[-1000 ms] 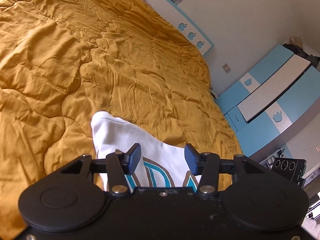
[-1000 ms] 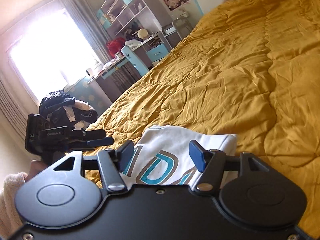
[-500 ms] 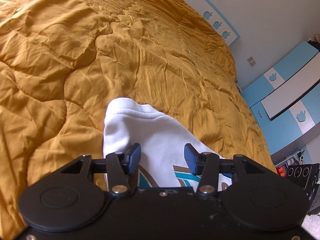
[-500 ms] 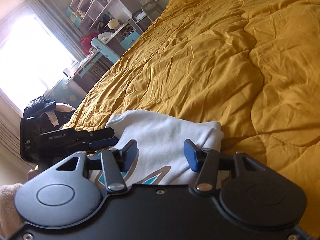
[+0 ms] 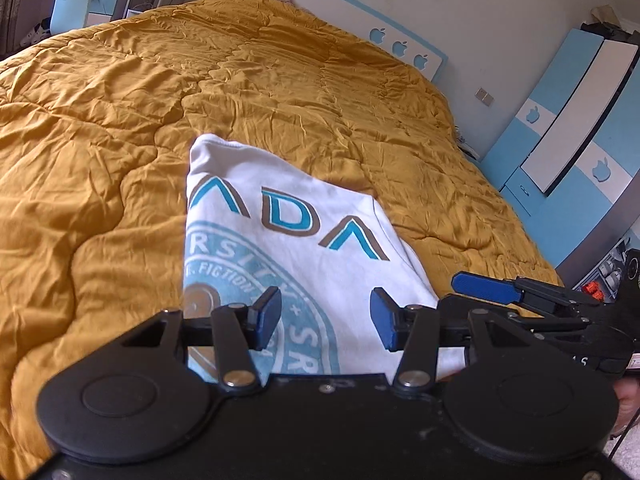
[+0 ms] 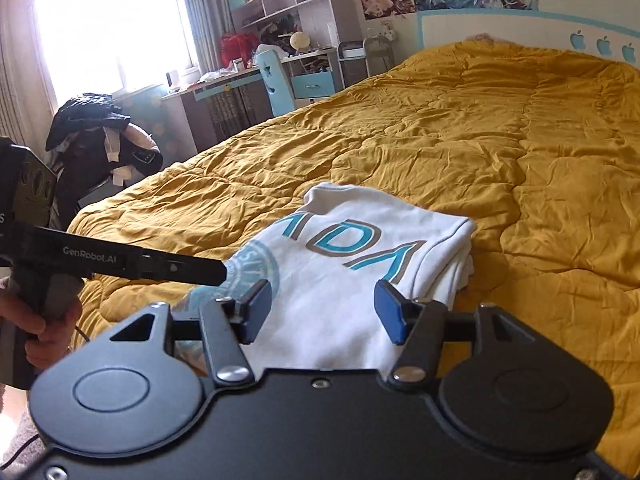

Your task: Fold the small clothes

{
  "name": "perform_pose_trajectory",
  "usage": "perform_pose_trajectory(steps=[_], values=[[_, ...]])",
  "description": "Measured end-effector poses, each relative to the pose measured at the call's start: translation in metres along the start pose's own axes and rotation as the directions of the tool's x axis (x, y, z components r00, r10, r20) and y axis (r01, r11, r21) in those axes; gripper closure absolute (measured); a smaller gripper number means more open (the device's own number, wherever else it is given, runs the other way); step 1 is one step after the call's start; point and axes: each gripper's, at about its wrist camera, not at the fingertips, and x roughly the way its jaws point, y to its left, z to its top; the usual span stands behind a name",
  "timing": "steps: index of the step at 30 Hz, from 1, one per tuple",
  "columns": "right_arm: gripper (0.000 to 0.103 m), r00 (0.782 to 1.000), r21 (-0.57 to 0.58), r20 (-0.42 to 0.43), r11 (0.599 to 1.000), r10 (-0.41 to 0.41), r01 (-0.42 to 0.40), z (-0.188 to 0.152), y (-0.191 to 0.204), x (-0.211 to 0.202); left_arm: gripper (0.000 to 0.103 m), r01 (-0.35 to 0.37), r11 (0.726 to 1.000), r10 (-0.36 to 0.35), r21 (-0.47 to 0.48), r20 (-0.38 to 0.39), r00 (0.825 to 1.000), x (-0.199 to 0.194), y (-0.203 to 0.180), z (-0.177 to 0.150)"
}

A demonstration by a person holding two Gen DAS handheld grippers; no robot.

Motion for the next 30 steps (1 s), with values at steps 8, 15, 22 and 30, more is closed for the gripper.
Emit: perform_pose_trajectory(steps=[8, 15, 22, 30], values=[[0.046, 0.987, 0.033, -0.122, 0.993, -0.106, 0.111, -0.047, -0.01, 0.026, 0.05, -0.094, 0.995, 0.093, -0.013, -0.056, 0.994, 0.025, 0.009, -0.039], [0.043, 0.976, 0.098, -0.151, 0.98, -0.157, 0.173, -0.033, 0.0, 0.017, 0.05, -0.168, 0.985, 0.166, -0.029, -0.066, 0.984, 0.01, -0.015, -0.028], [0.02, 0.934, 0.135, -0.178, 0.933, -0.309, 0.334, -0.01, 0.044, -0.025, 0.048, -0.367, 0.93, 0.366, -0.022, -0.026, 0.93, -0.047, -0.072, -0.021], [0.018, 0.899, 0.089, -0.186, 0.904, -0.397, 0.418, -0.009, 0.076, -0.057, 0.045, -0.436, 0.9, 0.433, -0.032, -0.065, 0.899, -0.08, -0.092, -0.044]])
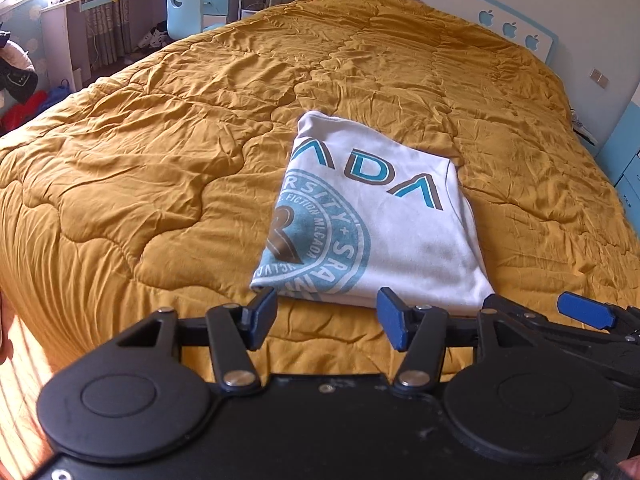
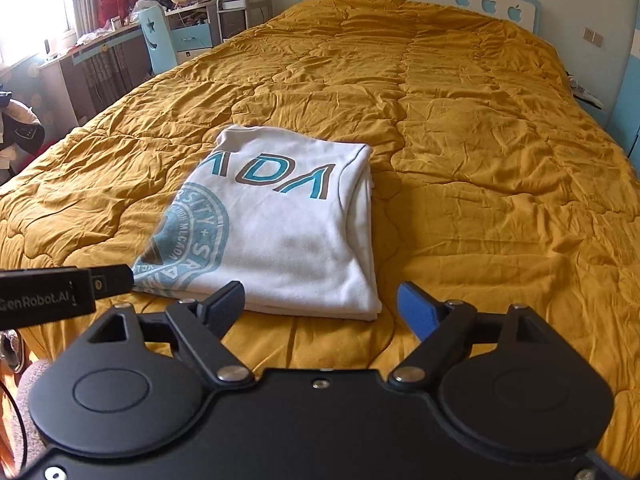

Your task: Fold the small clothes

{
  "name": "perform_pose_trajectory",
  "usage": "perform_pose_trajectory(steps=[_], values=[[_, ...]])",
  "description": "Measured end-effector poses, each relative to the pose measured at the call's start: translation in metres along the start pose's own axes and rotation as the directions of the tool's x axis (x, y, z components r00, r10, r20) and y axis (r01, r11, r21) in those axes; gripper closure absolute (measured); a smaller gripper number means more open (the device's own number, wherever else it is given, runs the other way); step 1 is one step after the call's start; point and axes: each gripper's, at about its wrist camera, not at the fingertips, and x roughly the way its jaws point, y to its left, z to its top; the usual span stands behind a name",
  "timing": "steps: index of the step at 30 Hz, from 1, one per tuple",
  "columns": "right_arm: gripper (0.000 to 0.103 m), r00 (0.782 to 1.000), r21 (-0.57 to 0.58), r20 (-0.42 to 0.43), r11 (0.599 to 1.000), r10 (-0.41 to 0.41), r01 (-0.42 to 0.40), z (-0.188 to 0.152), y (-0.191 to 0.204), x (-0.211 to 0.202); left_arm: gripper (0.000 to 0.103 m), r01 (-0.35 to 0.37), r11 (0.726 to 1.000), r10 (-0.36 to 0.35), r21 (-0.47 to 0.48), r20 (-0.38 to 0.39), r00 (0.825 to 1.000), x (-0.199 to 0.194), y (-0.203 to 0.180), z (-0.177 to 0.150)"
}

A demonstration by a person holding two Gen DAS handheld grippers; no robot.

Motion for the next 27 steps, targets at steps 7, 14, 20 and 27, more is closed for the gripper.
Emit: perform_pose_trajectory(steps=[7, 14, 20, 27], values=[[0.018, 1.0, -0.025, -0.017, 1.0, -0.016, 0.015, -0.014, 0.014, -0.011, 0.044, -0.04, 0.999, 0.041, 0.013, -0.053, 0.998, -0.002, 0.001, -0.028], [0.018, 0.999, -0.049, -0.036, 0.998, -0.029, 0.027, -0.022, 0.022, -0.01, 0.044, -0.067, 0.997, 0.07, 0.045, -0.055, 0.996, 0.001, 0.0, -0.031], [0.018, 0.999, -0.049, -0.042, 0.999, -0.025, 0.023, -0.022, 0.023, -0.008, 0.044, -0.076, 0.996, 0.079, 0.049, -0.057, 0.995, 0.002, 0.002, -0.027], [0.018, 0.999, -0.051, -0.043, 0.999, -0.022, 0.02, -0.021, 0.023, -0.006, 0.044, -0.089, 0.995, 0.092, 0.054, -0.06, 0.994, 0.005, 0.0, -0.025]])
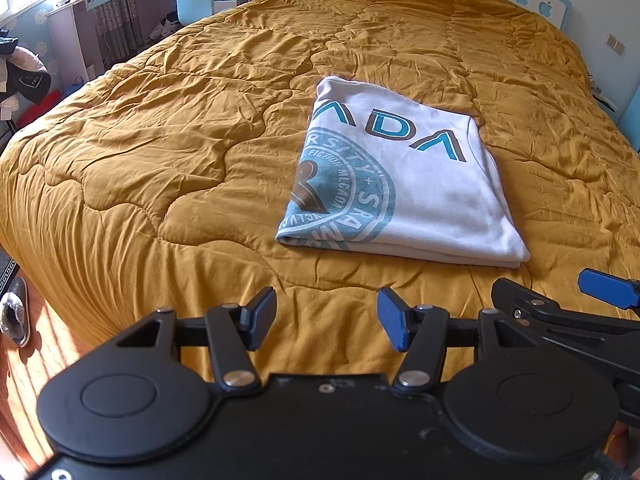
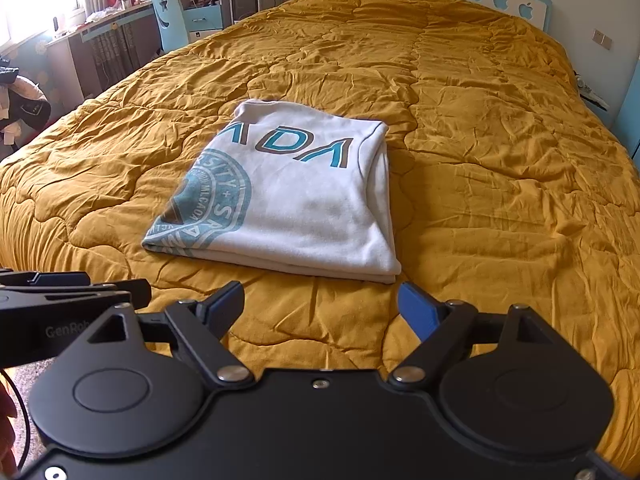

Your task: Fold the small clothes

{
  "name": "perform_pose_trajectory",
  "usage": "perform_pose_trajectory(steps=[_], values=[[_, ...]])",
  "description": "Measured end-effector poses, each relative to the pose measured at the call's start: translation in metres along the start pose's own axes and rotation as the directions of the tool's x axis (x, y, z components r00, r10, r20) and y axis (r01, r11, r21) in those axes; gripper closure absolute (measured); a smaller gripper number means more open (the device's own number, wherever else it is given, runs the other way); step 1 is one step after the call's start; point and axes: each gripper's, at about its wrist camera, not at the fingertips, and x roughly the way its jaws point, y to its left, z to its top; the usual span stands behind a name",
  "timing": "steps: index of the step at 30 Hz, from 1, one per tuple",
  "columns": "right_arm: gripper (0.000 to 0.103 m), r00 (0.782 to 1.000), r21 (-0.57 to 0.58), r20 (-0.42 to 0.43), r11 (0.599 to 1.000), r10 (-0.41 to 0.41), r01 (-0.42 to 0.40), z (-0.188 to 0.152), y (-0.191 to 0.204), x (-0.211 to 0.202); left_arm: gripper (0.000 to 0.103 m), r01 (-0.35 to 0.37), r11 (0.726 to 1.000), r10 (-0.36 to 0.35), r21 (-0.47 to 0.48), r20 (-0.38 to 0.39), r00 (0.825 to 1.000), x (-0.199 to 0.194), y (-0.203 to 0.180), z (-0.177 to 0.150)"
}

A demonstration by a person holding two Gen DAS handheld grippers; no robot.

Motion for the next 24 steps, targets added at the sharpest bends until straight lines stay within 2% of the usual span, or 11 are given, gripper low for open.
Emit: perform_pose_trajectory(steps=[24], values=[[0.018, 1.0, 0.001, -0.006, 1.0, 0.0, 0.0, 0.0018, -0.0028, 0.0025, 0.044, -0.007, 1.0, 0.007, 0.011, -0.018, 1.0, 0.0057, -0.0031, 0.0025]])
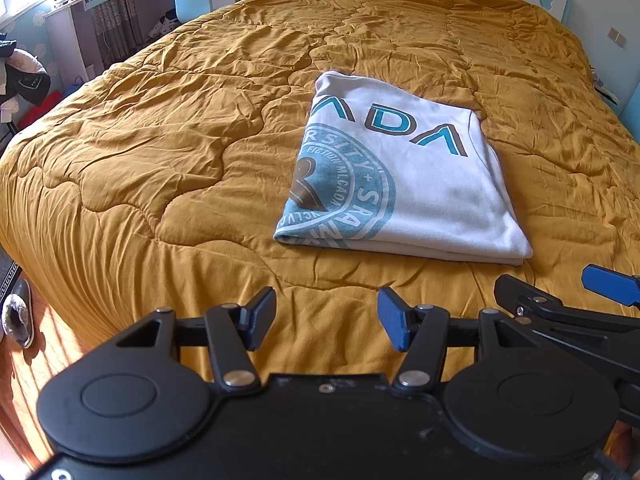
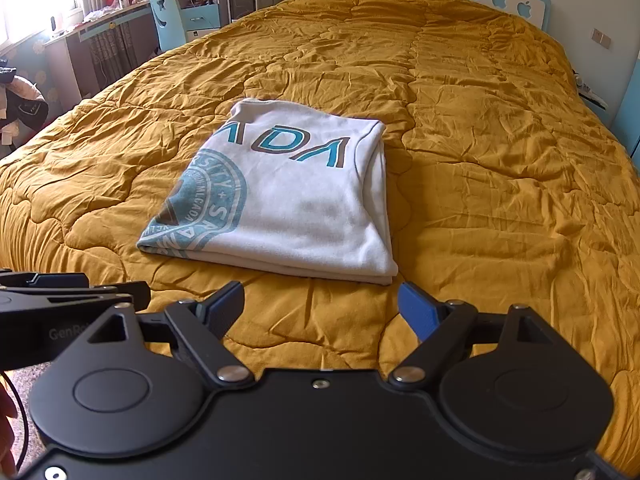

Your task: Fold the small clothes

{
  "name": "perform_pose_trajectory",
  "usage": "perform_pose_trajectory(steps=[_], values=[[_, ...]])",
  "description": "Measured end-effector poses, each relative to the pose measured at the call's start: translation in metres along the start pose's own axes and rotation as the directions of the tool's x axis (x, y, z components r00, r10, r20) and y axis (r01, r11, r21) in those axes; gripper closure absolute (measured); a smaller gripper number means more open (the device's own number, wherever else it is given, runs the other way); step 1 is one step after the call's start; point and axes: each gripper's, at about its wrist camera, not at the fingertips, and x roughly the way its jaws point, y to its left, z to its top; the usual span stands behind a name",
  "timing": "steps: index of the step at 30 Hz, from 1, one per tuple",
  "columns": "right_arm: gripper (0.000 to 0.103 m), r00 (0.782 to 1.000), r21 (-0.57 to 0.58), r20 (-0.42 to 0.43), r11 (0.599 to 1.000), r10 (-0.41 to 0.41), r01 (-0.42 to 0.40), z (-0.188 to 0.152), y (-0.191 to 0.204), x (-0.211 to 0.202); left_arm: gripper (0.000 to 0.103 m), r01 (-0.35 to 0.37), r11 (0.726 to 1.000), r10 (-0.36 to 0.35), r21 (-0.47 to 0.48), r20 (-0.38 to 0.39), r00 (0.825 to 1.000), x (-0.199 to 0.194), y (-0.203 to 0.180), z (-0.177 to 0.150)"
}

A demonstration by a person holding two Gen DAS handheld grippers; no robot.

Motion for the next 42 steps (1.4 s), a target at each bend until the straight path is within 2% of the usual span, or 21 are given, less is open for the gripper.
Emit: perform_pose_trajectory(steps=[42], values=[[0.018, 1.0, 0.01, 0.0, 1.0, 0.002, -0.002, -0.0022, -0.0014, 0.0012, 0.044, -0.011, 1.0, 0.011, 0.006, -0.007, 1.0, -0.0001, -0.0024, -0.0027]])
